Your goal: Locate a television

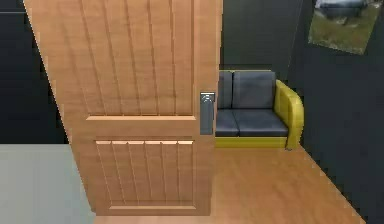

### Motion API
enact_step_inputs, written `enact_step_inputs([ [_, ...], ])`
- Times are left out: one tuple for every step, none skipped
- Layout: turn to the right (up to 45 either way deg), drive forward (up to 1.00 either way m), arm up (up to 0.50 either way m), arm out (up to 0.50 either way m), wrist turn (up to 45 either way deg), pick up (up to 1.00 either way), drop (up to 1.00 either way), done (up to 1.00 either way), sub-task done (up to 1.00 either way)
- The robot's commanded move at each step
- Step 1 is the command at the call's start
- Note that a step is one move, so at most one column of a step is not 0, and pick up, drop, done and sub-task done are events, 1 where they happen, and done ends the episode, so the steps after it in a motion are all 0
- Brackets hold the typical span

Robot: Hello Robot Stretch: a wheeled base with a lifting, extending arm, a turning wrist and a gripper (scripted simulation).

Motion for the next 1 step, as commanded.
enact_step_inputs([
  [45.0,0.00,0.00,0.00,0.0,0.00,0.00,0.00,0.00],
])
